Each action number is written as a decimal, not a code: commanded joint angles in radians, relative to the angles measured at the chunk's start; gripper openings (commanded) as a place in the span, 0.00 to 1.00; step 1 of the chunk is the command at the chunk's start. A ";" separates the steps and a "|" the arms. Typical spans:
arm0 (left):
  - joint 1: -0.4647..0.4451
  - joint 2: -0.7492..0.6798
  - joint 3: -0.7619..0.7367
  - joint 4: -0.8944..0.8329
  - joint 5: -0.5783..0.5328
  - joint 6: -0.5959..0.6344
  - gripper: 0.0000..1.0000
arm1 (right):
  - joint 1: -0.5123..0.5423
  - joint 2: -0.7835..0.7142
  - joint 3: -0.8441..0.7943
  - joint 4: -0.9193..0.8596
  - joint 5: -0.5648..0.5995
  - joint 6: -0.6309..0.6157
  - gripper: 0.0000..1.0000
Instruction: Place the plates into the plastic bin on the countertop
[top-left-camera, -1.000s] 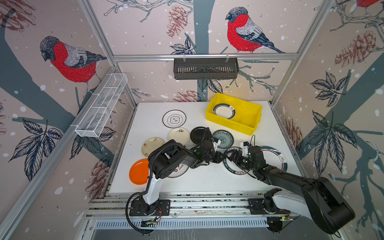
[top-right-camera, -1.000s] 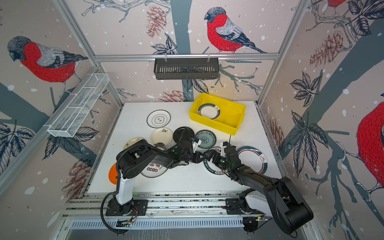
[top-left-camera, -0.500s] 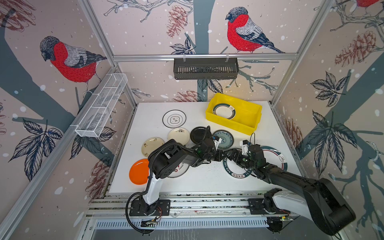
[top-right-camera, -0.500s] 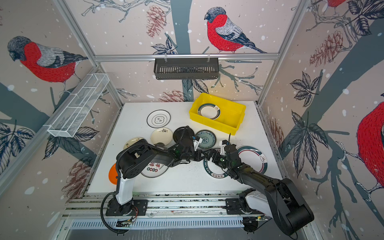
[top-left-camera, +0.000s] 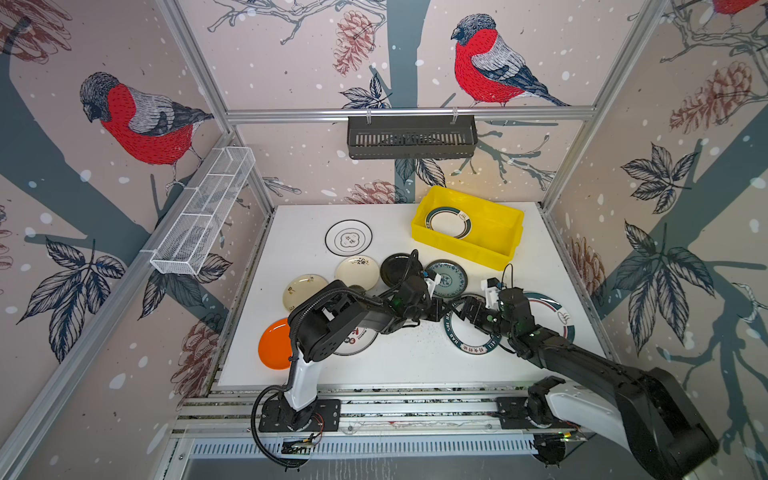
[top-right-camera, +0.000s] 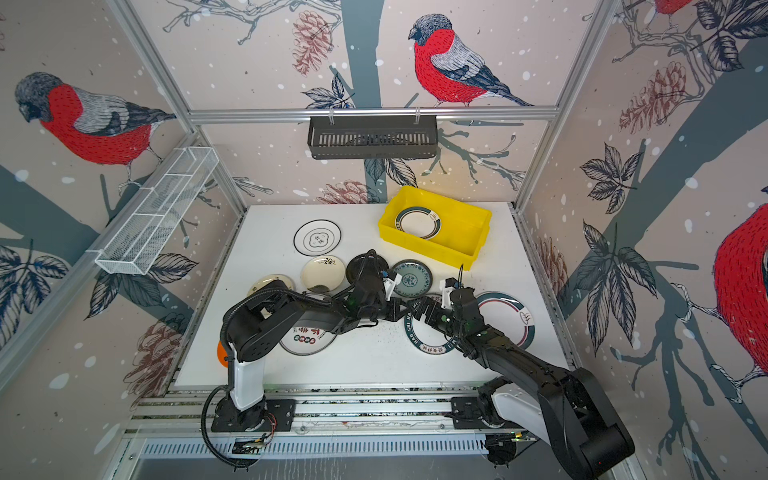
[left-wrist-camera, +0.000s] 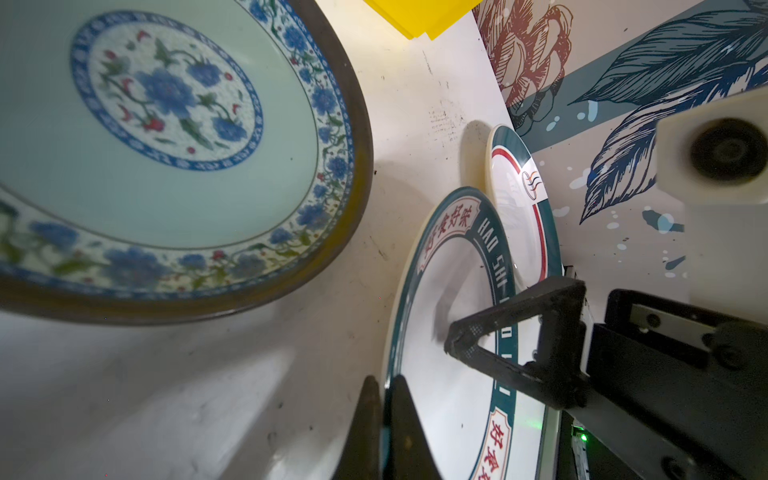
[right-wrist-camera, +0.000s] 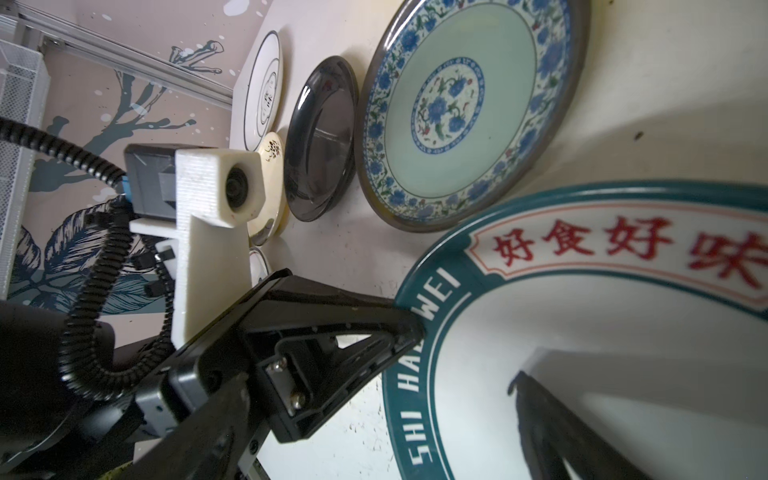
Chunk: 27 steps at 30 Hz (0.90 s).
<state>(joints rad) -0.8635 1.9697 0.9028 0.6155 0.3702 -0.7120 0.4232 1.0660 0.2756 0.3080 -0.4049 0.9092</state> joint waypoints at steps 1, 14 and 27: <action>0.005 -0.031 0.001 -0.034 -0.030 0.040 0.00 | -0.001 -0.049 0.009 0.004 0.015 -0.001 0.99; 0.072 -0.192 0.071 -0.110 -0.018 0.108 0.00 | -0.031 -0.349 0.131 -0.146 0.204 -0.042 1.00; 0.180 -0.114 0.301 -0.088 -0.022 0.129 0.00 | -0.112 -0.398 0.154 -0.146 0.187 -0.007 0.99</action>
<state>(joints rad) -0.7040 1.8355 1.1477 0.4644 0.3412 -0.5934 0.3145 0.6781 0.4366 0.1505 -0.2321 0.8906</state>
